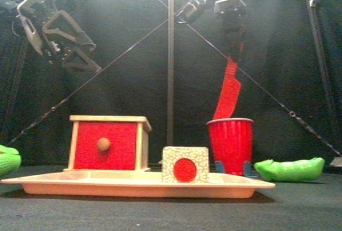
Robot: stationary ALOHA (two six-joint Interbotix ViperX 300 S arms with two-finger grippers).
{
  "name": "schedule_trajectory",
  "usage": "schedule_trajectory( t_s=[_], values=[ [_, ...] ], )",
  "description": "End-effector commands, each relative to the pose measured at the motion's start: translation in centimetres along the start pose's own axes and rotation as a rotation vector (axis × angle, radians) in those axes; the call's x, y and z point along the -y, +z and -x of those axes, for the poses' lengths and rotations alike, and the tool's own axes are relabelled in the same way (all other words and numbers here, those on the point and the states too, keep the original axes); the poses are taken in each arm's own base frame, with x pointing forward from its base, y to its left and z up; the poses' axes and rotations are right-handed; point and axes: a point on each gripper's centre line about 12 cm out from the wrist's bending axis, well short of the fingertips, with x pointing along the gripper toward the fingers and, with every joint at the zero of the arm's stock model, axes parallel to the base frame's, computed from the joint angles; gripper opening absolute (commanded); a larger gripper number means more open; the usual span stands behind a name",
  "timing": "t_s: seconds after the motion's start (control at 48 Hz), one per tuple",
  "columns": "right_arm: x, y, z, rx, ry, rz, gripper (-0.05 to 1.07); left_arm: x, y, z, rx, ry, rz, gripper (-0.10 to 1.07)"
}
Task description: Grab knife with both hands
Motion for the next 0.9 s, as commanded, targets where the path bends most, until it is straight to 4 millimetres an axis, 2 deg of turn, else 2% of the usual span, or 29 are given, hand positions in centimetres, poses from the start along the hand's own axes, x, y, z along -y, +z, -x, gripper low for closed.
schedule_trajectory(
  t_s=[0.0,0.208,0.396,0.708,0.875],
  values=[
    [1.2,-0.8,3.1,0.091,0.023,-0.037,0.33,0.0,0.7,-0.1,0.018,-0.003,-0.003,1.00],
    [1.6,-2.7,5.0,0.171,0.013,-0.115,0.33,0.0,0.7,-0.1,0.018,-0.001,-0.001,1.00],
    [0.4,-4.5,6.1,0.331,0.088,-0.163,0.33,0.0,0.7,-0.1,0.016,-0.001,-0.001,1.00],
    [-0.7,-8.4,3.8,0.520,0.249,-0.308,0.33,0.4,0.8,-0.1,0.026,-0.036,0.007,1.00],
    [-1.0,-10.0,2.6,0.699,0.390,-0.322,0.33,1.2,1.6,0.0,0.064,-0.103,0.051,1.00]
  ],
)
